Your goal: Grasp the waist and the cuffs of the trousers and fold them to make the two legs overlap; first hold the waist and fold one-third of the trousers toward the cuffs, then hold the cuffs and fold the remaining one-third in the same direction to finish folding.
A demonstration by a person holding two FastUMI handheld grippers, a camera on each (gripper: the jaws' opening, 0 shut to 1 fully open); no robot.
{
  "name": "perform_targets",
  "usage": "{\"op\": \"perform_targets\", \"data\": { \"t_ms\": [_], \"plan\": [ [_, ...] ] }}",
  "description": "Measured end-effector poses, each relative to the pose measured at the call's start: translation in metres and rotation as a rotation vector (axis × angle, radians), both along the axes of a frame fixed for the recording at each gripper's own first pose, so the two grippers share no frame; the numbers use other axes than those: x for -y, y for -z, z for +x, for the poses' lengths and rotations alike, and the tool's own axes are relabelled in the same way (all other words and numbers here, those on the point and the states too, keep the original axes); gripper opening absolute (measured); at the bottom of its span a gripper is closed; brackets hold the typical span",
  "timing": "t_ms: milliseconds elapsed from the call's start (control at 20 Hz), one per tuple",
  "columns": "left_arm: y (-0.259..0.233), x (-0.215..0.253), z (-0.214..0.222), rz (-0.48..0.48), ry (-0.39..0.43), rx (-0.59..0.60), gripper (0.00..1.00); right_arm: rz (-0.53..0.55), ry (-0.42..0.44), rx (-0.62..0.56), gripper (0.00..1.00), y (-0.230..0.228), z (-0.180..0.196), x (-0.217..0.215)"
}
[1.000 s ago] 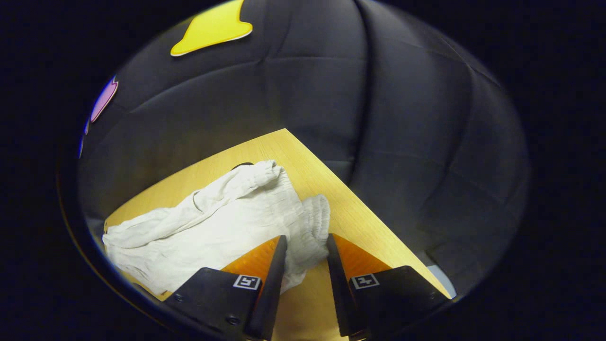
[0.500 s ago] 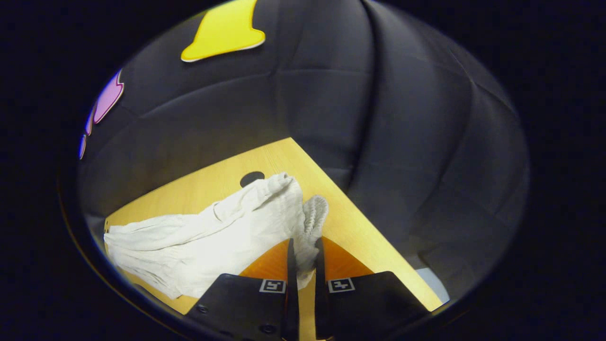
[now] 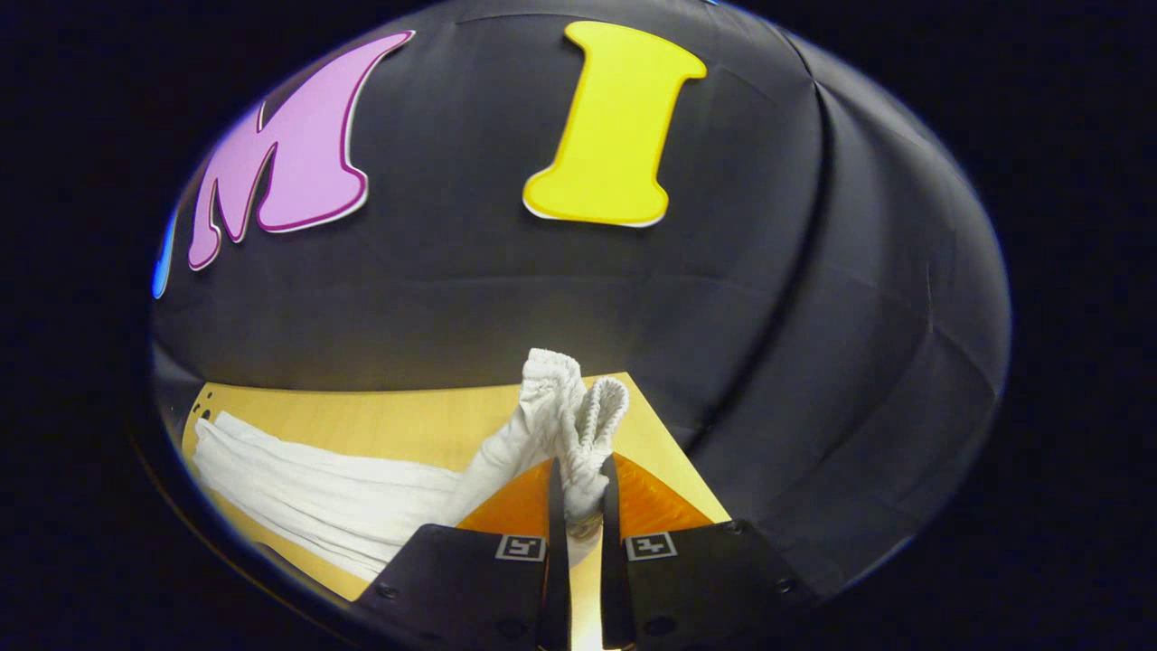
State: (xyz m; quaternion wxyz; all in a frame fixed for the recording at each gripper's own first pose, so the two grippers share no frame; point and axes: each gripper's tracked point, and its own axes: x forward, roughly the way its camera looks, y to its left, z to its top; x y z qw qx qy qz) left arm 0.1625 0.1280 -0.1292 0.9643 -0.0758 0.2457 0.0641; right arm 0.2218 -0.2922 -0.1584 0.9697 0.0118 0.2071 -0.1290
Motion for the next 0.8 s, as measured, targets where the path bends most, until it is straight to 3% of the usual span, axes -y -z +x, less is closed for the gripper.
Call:
{"op": "perform_targets", "data": {
  "t_ms": [400, 800],
  "plan": [
    [0.033, -0.041, -0.013, -0.061, -0.028, -0.027, 0.98, 0.130, -0.072, 0.042, 0.17, -0.002, -0.007, 0.017],
    [0.060, -0.058, -0.016, -0.110, -0.028, -0.058, 0.96, 0.181, -0.224, -0.011, 0.17, -0.003, -0.013, 0.016]
  ]
}}
